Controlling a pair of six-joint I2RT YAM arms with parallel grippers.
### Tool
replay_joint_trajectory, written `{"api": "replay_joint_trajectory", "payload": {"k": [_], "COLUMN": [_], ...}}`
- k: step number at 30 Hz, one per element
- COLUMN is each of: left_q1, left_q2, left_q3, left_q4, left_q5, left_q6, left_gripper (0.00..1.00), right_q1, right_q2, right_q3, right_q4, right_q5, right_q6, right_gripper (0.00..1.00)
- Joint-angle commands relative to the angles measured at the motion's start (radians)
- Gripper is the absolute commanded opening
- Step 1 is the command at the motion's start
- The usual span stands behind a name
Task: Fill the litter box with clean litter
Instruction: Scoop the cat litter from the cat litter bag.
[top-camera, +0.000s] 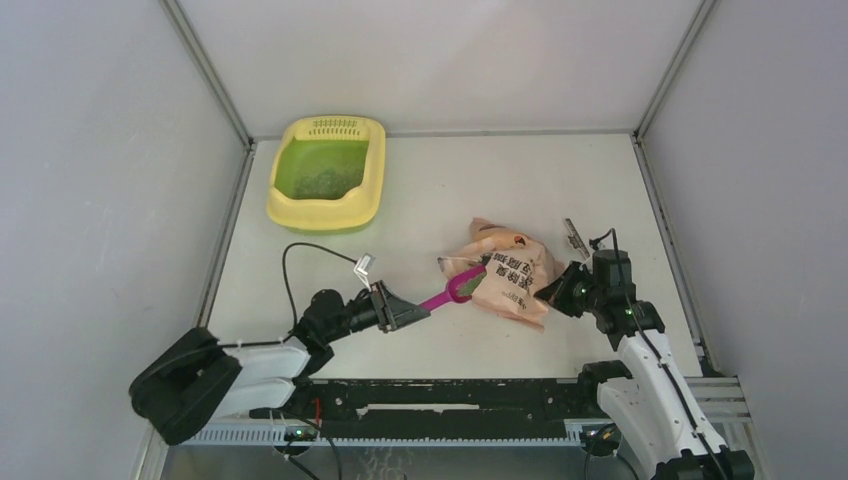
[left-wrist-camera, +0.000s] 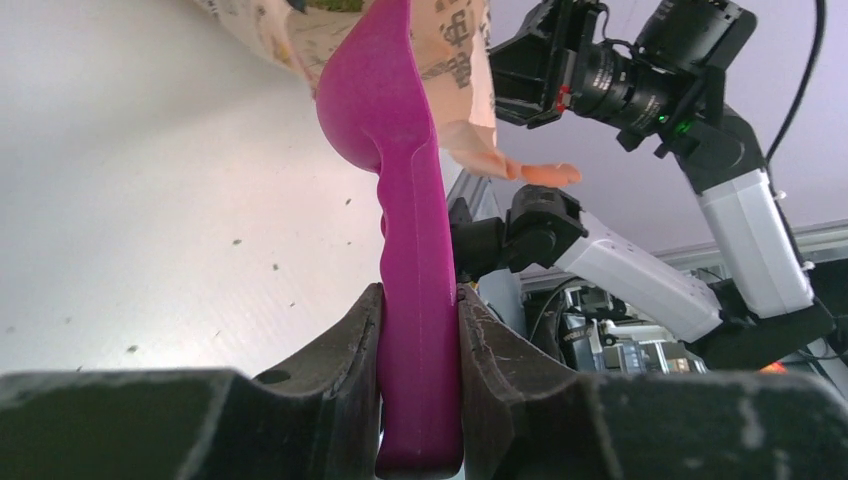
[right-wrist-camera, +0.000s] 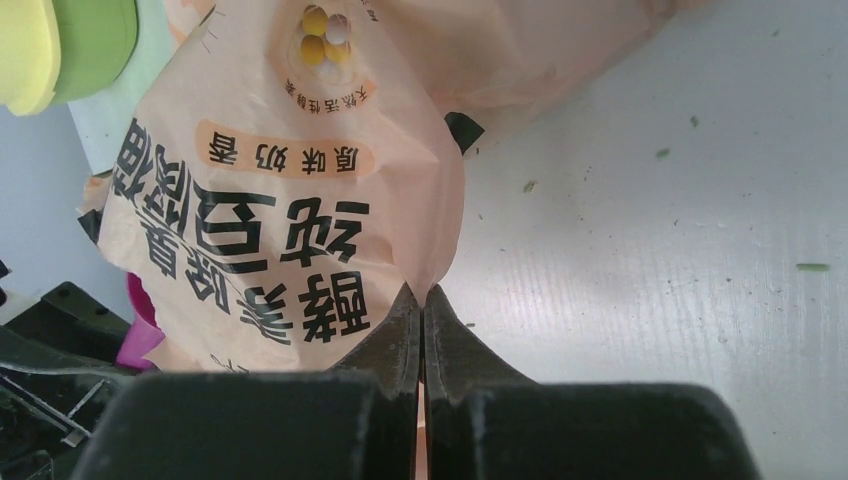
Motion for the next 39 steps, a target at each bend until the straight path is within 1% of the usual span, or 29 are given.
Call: {"api": "replay_joint_trajectory", "payload": {"k": [1, 4, 5, 7, 9, 11, 13, 14, 16, 20, 27, 32, 39], "left_q1": [0.006, 0.009, 0.009, 0.009, 0.011, 0.012, 0.014, 0.014, 0.007, 0.007, 0.007, 0.014, 0.019], "left_q2": [-0.113, -0.123, -0.106, -0.05, 0.033, 0.137, 0.285, 0.327, 0.357, 0.309, 0.251, 0.168, 0.115], "left_q3": [-0.02, -0.022, -0.025, -0.033, -0.042, -0.059, -0.064, -0.062, -0.059, -0.058, -0.028, -0.049, -0.055], "left_q4": [-0.187, -0.193, -0.176, -0.093, 0.029, 0.228, 0.41, 0.437, 0.443, 0.444, 0.453, 0.452, 0.453], "left_q5": [-0.038, -0.045, -0.047, -0.04, -0.03, -0.021, -0.008, -0.002, -0.016, -0.014, -0.008, -0.024, -0.034], "left_q6": [0.089, 0.094, 0.094, 0.076, 0.04, -0.007, -0.054, -0.058, -0.039, -0.026, -0.091, -0.122, -0.165], "left_gripper": [0.03, 0.03, 0.03, 0.03, 0.03, 0.03, 0.03, 0.03, 0.02, 0.02, 0.02, 0.02, 0.02], "right_q1": [-0.034, -0.039, -0.04, -0.041, -0.041, -0.043, -0.045, -0.047, -0.054, -0.077, -0.155, -0.216, -0.263], "right_q2": [0.002, 0.004, 0.004, 0.003, 0.002, 0.0, -0.004, -0.004, -0.005, -0.002, 0.01, 0.014, 0.029], "right_q3": [0.045, 0.045, 0.045, 0.045, 0.045, 0.045, 0.045, 0.046, 0.048, 0.053, 0.052, 0.056, 0.06], "right_q4": [0.062, 0.065, 0.066, 0.071, 0.073, 0.073, 0.071, 0.069, 0.068, 0.065, 0.08, 0.091, 0.094], "right_q5": [-0.009, -0.017, -0.02, -0.03, -0.036, -0.041, -0.044, -0.045, -0.053, -0.076, -0.148, -0.227, -0.282], "right_q6": [-0.04, -0.041, -0.038, -0.035, -0.033, -0.032, -0.033, -0.033, -0.035, -0.042, -0.046, -0.044, -0.052], "right_gripper": [0.0, 0.0, 0.0, 0.0, 0.0, 0.0, 0.0, 0.0, 0.0, 0.0, 0.0, 0.0, 0.0]}}
